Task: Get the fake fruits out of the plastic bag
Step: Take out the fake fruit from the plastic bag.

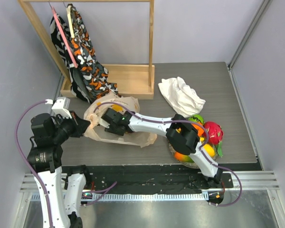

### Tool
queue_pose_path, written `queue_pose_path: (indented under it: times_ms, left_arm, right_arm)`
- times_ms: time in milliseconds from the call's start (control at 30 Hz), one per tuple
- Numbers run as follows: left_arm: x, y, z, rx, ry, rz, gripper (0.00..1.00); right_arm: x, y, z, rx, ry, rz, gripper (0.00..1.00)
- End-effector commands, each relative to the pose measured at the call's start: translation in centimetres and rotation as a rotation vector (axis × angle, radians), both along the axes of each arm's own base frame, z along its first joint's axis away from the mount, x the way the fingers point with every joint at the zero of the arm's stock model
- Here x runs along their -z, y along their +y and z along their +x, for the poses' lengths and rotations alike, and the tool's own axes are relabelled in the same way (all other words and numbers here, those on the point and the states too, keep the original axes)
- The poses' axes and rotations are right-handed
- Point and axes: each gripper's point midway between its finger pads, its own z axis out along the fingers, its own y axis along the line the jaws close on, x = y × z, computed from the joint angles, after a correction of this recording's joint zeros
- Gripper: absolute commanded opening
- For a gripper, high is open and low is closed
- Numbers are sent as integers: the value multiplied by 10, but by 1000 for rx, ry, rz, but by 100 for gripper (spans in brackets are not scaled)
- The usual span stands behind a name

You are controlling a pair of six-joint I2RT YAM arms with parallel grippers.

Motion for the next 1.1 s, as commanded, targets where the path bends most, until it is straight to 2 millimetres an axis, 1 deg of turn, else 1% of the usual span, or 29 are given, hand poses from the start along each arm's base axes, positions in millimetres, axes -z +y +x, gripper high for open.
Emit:
queue_pose_path:
  times_ms: [0, 33, 100, 133, 233, 267, 333, 367, 467, 533, 567, 600, 633, 667, 700, 767, 800, 867, 900, 933, 967, 1000, 1033, 1067]
  left_arm:
    - [-10, 3, -1, -15, -43, 15, 0]
    - [-23, 3, -3, -15, -75, 32, 0]
    - [-36, 3, -9, -11, -83, 45, 0]
    - [-57, 2, -13, -6, -134, 61, 0]
    - [-77, -2, -20, 17, -172, 68, 0]
    - [-80, -3, -19, 21, -179, 63, 0]
    - [-79, -5, -18, 31, -180, 51, 0]
    - [-70, -6, -16, 34, -156, 38, 0]
    - [-53, -7, -13, 38, -110, 18, 0]
    - [-49, -7, -13, 35, -115, 16, 0]
    - [-44, -7, -12, 34, -105, 11, 0]
    - [-41, -7, -12, 36, -98, 10, 0]
    - [-39, -6, -10, 31, -94, 9, 0]
    - [-36, -5, -10, 28, -89, 6, 0]
    - [-33, -5, -8, 26, -79, 3, 0]
    - [-29, -2, -4, 10, -77, 6, 0]
    - [-24, -1, -3, 6, -64, 4, 0]
    - [-20, 1, 0, -4, -57, 7, 0]
    - [-16, 1, 0, -6, -46, 4, 0]
    - [-16, 1, 1, -2, -49, 4, 0]
    - [-14, 1, 2, -1, -44, 3, 0]
    - [-13, 1, 2, 2, -43, 1, 0]
    - [-12, 0, 4, 5, -43, -2, 0]
    - [-10, 0, 5, 9, -38, -6, 0]
  right_arm:
    - [-8, -15, 16, 87, -65, -18, 51]
    - [-1, -18, 15, 90, -57, -33, 57]
    - [4, -16, 11, 92, -29, -25, 58]
    - [2, -15, 10, 95, -17, -15, 59]
    - [-7, -12, 8, 99, 7, 24, 60]
    - [-8, -12, 8, 101, 22, 34, 61]
    - [-5, -15, 11, 107, 36, 33, 59]
    - [0, -18, 12, 109, 45, 25, 57]
    - [11, -22, 14, 92, 68, 4, 50]
    - [15, -21, 14, 63, 83, 0, 40]
    - [16, -21, 15, 54, 83, -2, 35]
    - [16, -19, 14, 20, 90, -8, 24]
    - [13, -18, 13, 9, 89, -5, 19]
    - [9, -18, 13, 1, 86, -2, 15]
    - [-6, -16, 14, -3, 76, 17, 9]
    - [-25, -14, 10, -28, 76, 46, 6]
    - [-50, -15, 9, -40, 61, 78, 4]
    - [-72, -16, 4, -55, 58, 112, 2]
    - [-82, -21, 0, -63, 64, 112, 1]
    - [-102, -23, -4, -72, 55, 142, 1]
    - [-111, -25, -7, -76, 53, 153, 1]
    - [-116, -30, -9, -76, 53, 148, 1]
    - [-132, -34, -11, -75, 37, 176, 1]
    - [-134, -37, -13, -71, 39, 178, 1]
